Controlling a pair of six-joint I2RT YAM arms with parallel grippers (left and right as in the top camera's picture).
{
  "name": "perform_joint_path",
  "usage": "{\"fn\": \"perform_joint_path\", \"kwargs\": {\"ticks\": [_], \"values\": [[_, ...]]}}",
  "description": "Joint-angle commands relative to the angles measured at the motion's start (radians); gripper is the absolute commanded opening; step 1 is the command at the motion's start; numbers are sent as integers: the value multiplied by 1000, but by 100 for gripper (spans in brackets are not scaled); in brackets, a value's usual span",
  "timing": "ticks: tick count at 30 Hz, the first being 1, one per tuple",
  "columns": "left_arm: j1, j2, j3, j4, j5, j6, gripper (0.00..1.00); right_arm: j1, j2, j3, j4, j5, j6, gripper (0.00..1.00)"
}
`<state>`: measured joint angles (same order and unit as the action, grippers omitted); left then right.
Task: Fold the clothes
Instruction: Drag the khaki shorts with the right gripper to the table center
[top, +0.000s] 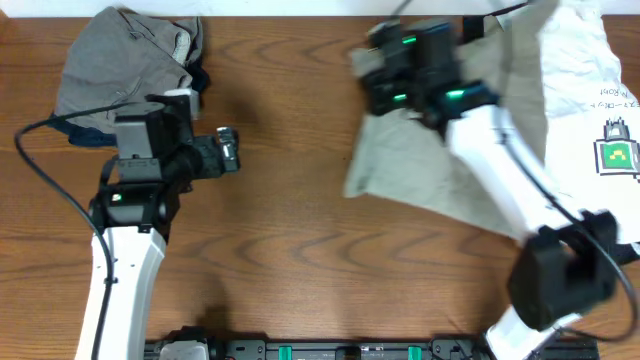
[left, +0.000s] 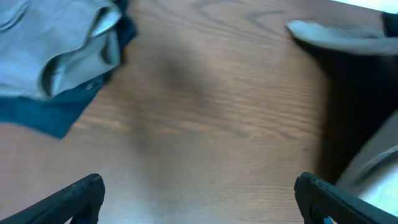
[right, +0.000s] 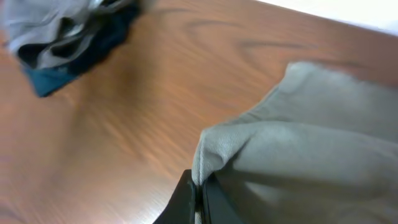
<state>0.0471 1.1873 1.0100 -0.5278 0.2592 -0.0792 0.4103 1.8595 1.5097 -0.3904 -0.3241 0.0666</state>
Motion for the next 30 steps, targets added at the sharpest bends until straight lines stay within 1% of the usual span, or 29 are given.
{"fn": "perform_joint_path", "kwargs": {"ticks": [1,5,9,15,21,22,23,24,25,26,27,30], "values": [[53,-17,23,-19,2,-9,98,97,76,2,61,-58,87,1],[108,-16,23,-41,2,-8,99,182,137,8,127,-69,113,1],[143,-16,23,-43,2,-8,99,238,146,14,129,-69,112,1],[153,-4,23,-31,-9,-8,99,256,146,43,133,-123,114,1],[153,10,23,-19,-22,-5,99,278,148,54,136,-118,120,1],[153,10,23,-17,-33,-5,98,282,148,54,136,-118,120,5],[153,10,23,-13,-44,-5,99,285,148,54,134,-118,120,21],[154,10,23,-9,-51,-5,99,285,148,55,132,-118,120,51],[156,10,23,-6,-51,-5,99,285,146,57,126,-124,120,71],[158,10,23,-5,-51,-5,99,284,145,63,110,-129,120,87],[161,10,23,-5,-51,-5,99,278,141,75,77,-128,118,99],[167,10,23,-8,-51,-5,99,249,122,117,-52,-127,76,99]]}}
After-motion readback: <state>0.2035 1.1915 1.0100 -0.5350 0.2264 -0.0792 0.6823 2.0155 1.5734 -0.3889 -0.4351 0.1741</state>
